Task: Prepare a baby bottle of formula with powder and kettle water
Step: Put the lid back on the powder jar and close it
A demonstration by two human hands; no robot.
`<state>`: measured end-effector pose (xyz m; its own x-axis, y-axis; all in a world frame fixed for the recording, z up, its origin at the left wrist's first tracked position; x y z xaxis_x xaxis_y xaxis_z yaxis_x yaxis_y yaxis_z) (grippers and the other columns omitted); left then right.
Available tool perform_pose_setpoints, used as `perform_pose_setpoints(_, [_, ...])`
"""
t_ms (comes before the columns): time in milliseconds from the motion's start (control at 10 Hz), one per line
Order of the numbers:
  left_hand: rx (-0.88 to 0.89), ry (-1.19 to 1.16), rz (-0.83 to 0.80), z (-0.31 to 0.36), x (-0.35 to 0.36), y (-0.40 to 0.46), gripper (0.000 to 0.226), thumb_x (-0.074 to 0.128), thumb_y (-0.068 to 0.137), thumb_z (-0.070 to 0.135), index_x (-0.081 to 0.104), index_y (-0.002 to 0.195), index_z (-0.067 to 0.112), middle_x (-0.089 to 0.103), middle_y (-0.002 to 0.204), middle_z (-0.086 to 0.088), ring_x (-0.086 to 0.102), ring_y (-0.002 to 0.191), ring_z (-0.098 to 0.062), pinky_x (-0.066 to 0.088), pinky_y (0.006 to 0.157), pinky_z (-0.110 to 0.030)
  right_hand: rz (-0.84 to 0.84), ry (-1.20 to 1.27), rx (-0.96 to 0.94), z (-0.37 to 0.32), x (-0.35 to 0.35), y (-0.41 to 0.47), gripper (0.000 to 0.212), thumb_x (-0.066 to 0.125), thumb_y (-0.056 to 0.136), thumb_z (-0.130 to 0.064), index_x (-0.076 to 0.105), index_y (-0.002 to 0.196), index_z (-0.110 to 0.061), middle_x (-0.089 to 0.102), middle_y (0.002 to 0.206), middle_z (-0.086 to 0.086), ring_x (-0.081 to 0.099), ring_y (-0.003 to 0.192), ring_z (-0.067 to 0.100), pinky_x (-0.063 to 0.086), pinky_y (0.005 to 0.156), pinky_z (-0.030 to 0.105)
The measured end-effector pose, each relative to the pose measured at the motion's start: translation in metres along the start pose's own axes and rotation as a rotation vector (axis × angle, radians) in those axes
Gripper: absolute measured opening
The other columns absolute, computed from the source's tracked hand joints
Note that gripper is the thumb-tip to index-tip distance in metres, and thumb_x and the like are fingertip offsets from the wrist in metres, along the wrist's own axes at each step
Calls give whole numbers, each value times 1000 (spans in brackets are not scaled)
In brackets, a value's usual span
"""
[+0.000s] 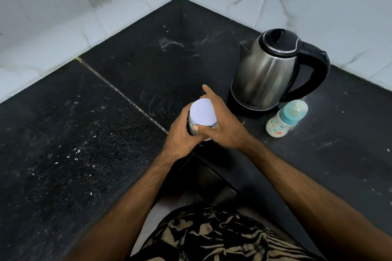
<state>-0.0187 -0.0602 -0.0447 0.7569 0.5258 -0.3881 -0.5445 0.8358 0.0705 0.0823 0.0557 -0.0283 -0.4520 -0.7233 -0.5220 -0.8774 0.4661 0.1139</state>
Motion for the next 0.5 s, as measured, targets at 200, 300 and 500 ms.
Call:
perform_pose_setpoints(200, [-5, -8, -29, -2, 0, 1, 86, 81, 67, 41, 38, 142, 37, 55, 135, 18, 52, 122, 0, 44, 89, -7, 4, -19, -16, 1, -1, 1, 97, 77, 79, -43, 14, 152, -45, 34, 148, -9, 38, 132, 5, 30, 101, 9])
perform_pose_setpoints(300, [-7, -3, -38, -3, 1, 0, 88, 82, 68, 35, 37, 144, 33, 54, 136, 13, 52, 122, 0, 43, 90, -7, 5, -34, -9, -1, -2, 0, 95, 78, 76, -45, 19, 151, -42, 34, 150, -9, 39, 132, 6, 30, 100, 8])
perform_pose_setpoints(500, [-23, -37, -68, 2, -2, -1, 85, 86, 73, 26, 36, 142, 34, 51, 131, 24, 49, 118, 13, 43, 87, -5, -39, -45, 15, -9, -11, -3, 95, 69, 75, -67, 19, 152, -41, 28, 151, -14, 34, 133, 0, 27, 102, 11])
Point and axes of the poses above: each hand's wrist, its own y-axis towards the middle knuckle, its own x-axis out of the palm, z = x × y, the point moved 3 cm from there along y, towards the middle knuckle
